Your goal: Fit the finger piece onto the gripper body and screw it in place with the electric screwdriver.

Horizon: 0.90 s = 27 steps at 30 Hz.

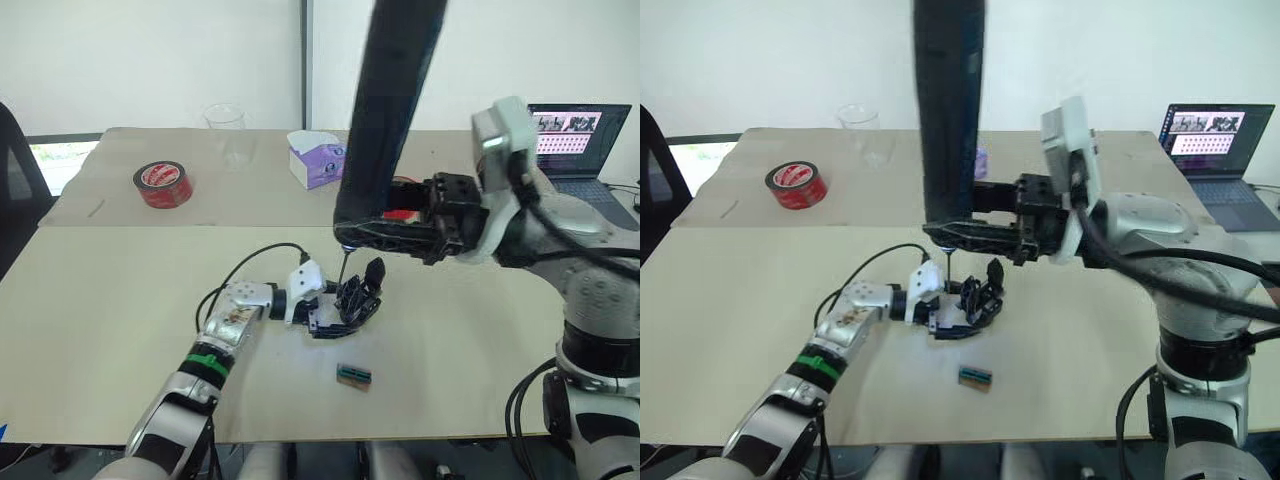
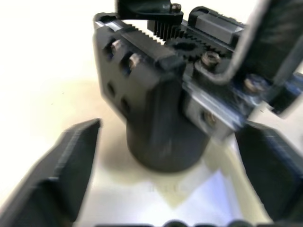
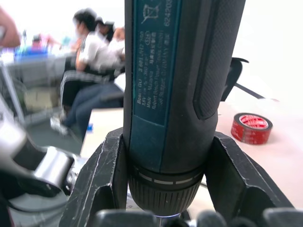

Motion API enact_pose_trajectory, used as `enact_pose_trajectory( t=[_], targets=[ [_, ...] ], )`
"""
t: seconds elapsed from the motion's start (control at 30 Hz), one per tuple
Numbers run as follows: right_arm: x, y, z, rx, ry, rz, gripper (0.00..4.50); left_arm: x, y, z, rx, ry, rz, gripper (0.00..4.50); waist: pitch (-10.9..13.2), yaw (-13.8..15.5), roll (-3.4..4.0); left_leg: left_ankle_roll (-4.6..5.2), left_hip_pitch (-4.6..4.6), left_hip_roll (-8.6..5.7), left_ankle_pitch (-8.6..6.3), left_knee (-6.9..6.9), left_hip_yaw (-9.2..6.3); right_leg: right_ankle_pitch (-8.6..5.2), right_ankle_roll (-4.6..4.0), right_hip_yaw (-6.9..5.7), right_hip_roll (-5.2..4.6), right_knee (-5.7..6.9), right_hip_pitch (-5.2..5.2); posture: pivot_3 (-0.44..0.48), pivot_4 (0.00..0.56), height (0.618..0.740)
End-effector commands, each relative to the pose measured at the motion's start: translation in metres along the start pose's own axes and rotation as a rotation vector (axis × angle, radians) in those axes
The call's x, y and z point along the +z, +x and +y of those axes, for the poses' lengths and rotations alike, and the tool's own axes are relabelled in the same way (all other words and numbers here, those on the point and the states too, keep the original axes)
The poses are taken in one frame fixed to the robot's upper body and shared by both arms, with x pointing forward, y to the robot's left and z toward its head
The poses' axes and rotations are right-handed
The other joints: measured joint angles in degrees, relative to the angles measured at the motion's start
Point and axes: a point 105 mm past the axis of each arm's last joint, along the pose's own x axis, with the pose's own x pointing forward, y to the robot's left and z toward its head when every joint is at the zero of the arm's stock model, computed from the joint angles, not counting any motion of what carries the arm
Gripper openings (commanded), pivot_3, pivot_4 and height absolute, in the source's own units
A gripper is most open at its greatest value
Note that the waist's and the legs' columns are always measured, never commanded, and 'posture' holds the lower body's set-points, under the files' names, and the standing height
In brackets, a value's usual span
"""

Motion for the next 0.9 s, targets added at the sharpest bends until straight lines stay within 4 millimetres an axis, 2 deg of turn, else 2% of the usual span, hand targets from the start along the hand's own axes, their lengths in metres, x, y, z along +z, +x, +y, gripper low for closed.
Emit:
enact_pose_trajectory(
  t=[0.03,0.1,0.17,0.27,0.3,0.33,0.4,0.47,0.53,0.6,0.67,0.73,0.83,0.9],
  targets=[
    [0.02,-0.027,0.006,-0.057,0.086,-0.067,1.89,0.024,-0.033,-0.01,-0.005,0.027,-0.061,4.5,0.0,0.0,0.0,0.0,-0.01,0.05,0.0,-0.03,0.0,0.0,-0.01,0.0,-0.01,-0.02,0.0,0.0,0.15,0.74],
    [0.015,-0.042,0.001,-0.127,0.191,-0.05,1.89,0.03,-0.052,-0.021,-0.028,0.021,-0.063,4.5,0.0,0.0,0.0,-0.01,-0.04,0.12,-0.01,-0.1,0.0,-0.02,-0.04,0.0,-0.09,-0.06,-0.02,0.0,0.15,0.74],
    [-0.009,-0.073,-0.012,-0.279,0.37,0.029,1.89,0.042,-0.077,-0.027,-0.013,0.006,-0.069,4.5,0.0,0.2,-0.02,-0.01,-0.05,0.19,-0.01,-0.13,0.03,-0.05,-0.09,-0.01,-0.34,-0.09,-0.03,0.0,0.15,0.74],
    [-0.027,-0.093,-0.017,-0.39,0.498,0.092,1.89,0.051,-0.089,-0.032,-0.003,-0.008,-0.061,4.5,0.1,0.4,0.1,-0.01,-0.05,0.21,-0.01,-0.06,0.1,-0.15,-0.26,-0.14,-0.77,-0.14,0.09,0.0,0.15,0.74],
    [-0.042,-0.106,-0.022,-0.456,0.573,0.141,1.89,0.055,-0.094,-0.034,-0.005,-0.003,-0.058,4.5,0.1,0.3,0.15,0.03,-0.05,0.18,0.02,-0.03,0.19,-0.22,-0.37,-0.09,-0.77,-0.15,0.1,0.0,0.15,0.74],
    [-0.075,-0.127,-0.029,-0.563,0.685,0.242,1.89,0.064,-0.101,-0.032,0.006,0.007,-0.06,4.5,0.1,0.3,0.15,0.09,-0.04,0.14,0.05,-0.03,0.25,-0.24,-0.4,-0.07,-0.7,-0.15,0.1,0.0,0.15,0.74],
    [-0.127,-0.161,-0.031,-0.71,0.828,0.407,1.89,0.074,-0.111,-0.029,0.03,0.033,-0.053,4.5,0.0,0.3,-0.03,0.14,0.06,0.1,0.08,-0.03,0.33,-0.27,-0.37,-0.11,-0.44,-0.17,0.24,0.0,0.15,0.74],
    [-0.156,-0.18,-0.036,-0.802,0.863,0.507,1.89,0.075,-0.114,-0.025,0.053,0.046,-0.038,4.5,0.0,0.3,-0.09,0.14,0.11,0.17,0.08,-0.02,0.38,-0.28,-0.39,-0.09,-0.13,-0.32,0.35,0.0,0.15,0.74],
    [-0.178,-0.194,-0.045,-0.878,0.833,0.593,1.89,0.074,-0.114,-0.022,0.074,0.057,-0.034,4.5,0.0,0.2,0.15,0.14,0.1,0.19,0.08,-0.01,0.58,-0.25,-0.34,0.08,-0.02,-0.35,0.26,0.0,0.15,0.74],
    [-0.191,-0.2,-0.05,-0.902,0.833,0.623,1.89,0.074,-0.112,-0.02,0.092,0.063,-0.041,4.5,0.0,-0.3,0.32,0.16,0.13,0.19,0.06,-0.05,0.67,-0.09,0.02,0.22,0.09,-0.33,0.21,0.0,0.15,0.74],
    [-0.198,-0.207,-0.061,-0.954,0.805,0.624,1.89,0.075,-0.111,-0.018,0.105,0.063,-0.054,4.5,0.1,-0.5,0.06,0.19,0.14,0.32,0.04,-0.05,0.65,-0.09,0.03,0.22,0.28,-0.33,0.25,0.0,0.15,0.74],
    [-0.202,-0.215,-0.068,-1.008,0.771,0.643,2.95,0.074,-0.11,-0.018,0.107,0.062,-0.054,4.5,0.0,-0.5,-0.2,0.19,0.16,0.4,0.04,-0.03,0.63,-0.08,0.0,0.18,0.36,-0.34,0.28,0.0,0.15,0.74],
    [-0.198,-0.215,-0.064,-0.97,0.732,0.654,3.93,0.071,-0.11,-0.017,0.111,0.054,-0.045,4.5,0.0,-0.2,-0.23,0.18,0.23,0.36,0.04,0.02,0.68,-0.04,0.06,0.21,0.27,-0.35,0.38,0.0,0.15,0.74],
    [-0.184,-0.213,-0.065,-0.944,0.628,0.632,4.48,0.067,-0.113,-0.015,0.119,0.043,-0.03,4.5,0.0,0.4,-0.24,0.18,0.25,0.35,0.04,0.03,0.65,-0.04,0.07,0.19,0.27,-0.39,0.44,0.0,0.15,0.74]
  ],
)
